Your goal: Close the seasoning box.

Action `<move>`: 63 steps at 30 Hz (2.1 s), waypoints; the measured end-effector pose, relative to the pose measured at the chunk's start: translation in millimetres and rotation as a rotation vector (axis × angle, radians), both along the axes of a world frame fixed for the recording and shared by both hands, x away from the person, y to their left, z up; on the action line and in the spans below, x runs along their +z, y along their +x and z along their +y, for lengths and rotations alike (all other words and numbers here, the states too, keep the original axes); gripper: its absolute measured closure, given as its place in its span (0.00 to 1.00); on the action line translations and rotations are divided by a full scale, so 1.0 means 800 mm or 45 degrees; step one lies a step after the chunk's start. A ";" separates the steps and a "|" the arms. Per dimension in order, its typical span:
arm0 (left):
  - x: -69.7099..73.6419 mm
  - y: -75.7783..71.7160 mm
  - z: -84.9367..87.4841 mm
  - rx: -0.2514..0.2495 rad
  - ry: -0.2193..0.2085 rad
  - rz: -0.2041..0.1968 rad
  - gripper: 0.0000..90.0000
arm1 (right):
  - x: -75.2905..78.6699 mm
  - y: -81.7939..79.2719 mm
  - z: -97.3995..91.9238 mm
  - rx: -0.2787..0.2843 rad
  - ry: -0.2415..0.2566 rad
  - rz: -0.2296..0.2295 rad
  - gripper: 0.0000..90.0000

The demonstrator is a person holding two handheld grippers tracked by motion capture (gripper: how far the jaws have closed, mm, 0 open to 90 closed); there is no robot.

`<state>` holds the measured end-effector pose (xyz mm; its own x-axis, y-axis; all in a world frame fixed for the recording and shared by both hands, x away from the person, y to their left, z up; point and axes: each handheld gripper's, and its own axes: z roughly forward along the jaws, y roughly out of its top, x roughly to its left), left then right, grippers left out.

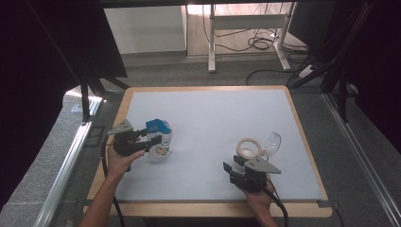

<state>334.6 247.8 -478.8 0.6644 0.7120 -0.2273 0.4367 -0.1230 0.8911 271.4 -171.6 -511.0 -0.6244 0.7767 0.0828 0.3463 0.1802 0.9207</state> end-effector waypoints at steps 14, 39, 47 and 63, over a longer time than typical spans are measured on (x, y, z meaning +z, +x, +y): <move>-0.010 -0.005 -0.004 0.010 0.024 0.016 0.33 | 0.049 -0.034 -0.069 -0.031 0.075 -0.155 1.00; -0.028 -0.009 -0.002 0.015 0.030 0.051 0.32 | 0.064 -0.016 -0.160 -0.232 0.170 -0.147 1.00; -0.030 -0.011 -0.003 0.018 0.037 0.049 0.32 | 0.068 0.002 -0.147 -0.217 0.168 -0.156 1.00; -0.039 -0.014 -0.003 0.027 0.053 0.063 0.31 | 0.071 0.012 -0.131 -0.185 0.152 -0.164 1.00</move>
<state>323.0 245.5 -509.6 0.6375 0.7355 -0.2292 0.4828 -0.1496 0.8629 281.4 -276.2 -454.2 -0.5179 0.8488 0.1063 0.2389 0.0242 0.9707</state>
